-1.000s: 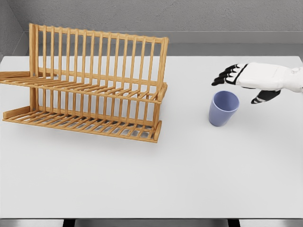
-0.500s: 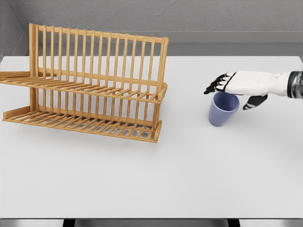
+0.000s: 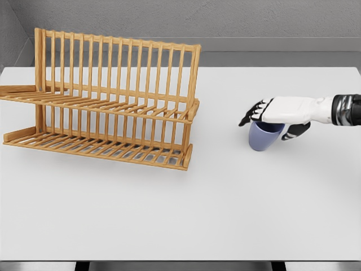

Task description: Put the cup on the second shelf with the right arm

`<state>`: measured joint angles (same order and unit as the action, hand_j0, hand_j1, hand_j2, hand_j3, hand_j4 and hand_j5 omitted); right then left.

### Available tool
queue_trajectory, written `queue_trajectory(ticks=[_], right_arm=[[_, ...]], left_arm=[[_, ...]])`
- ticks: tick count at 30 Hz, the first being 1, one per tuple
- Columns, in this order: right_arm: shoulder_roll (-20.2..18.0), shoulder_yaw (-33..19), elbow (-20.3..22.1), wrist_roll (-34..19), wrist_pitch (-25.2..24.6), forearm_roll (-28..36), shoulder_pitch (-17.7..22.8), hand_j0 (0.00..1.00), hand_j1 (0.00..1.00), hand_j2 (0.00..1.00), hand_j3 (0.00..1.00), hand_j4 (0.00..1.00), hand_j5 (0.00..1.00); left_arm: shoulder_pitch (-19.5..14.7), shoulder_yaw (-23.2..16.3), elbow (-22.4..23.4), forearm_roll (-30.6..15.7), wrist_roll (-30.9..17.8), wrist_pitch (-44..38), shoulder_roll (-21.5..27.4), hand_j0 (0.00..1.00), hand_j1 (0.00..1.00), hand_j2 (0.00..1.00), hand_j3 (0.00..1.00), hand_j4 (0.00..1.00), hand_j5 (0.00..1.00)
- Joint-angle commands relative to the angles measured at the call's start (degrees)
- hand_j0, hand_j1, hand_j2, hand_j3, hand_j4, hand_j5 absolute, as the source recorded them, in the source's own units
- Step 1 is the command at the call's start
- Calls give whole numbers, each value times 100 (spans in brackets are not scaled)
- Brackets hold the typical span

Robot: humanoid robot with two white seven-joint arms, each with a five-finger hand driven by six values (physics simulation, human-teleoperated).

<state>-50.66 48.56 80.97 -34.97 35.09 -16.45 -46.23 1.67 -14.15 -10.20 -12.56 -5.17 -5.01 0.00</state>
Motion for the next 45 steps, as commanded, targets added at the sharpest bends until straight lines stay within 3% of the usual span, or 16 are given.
queue_trajectory(ticks=[1, 2, 7, 23, 31, 36, 45], right_arm=[[-5, 5, 7, -3, -9, 19, 0, 71, 71, 71, 71, 71, 71], [-5, 5, 7, -3, -9, 19, 0, 66, 66, 66, 66, 66, 66], [-5, 5, 33, -3, -9, 19, 0, 62, 62, 62, 62, 62, 62], [-75, -786, 508, -3, -9, 81, -193, 63, 63, 63, 63, 63, 63], [-49, -874, 719, -3, -9, 72, -431, 64, 64, 64, 64, 64, 64], [56, -874, 1149, -3, -9, 72, -615, 64, 64, 64, 64, 64, 64], [435, -822, 1272, -3, -9, 81, -853, 64, 64, 64, 64, 64, 64]], left_arm=[[0, 0, 0, -1, -1, 0, 0, 100, 100, 100, 100, 100, 100], [0, 0, 0, -1, -1, 0, 0, 100, 100, 100, 100, 100, 100], [0, 0, 0, -1, -1, 0, 0, 100, 100, 100, 100, 100, 100], [0, 0, 0, -1, -1, 0, 0, 100, 100, 100, 100, 100, 100], [0, 0, 0, -1, -1, 0, 0, 100, 100, 100, 100, 100, 100], [0, 0, 0, -1, -1, 0, 0, 100, 100, 100, 100, 100, 100], [0, 0, 0, -1, -1, 0, 0, 100, 100, 100, 100, 100, 100]])
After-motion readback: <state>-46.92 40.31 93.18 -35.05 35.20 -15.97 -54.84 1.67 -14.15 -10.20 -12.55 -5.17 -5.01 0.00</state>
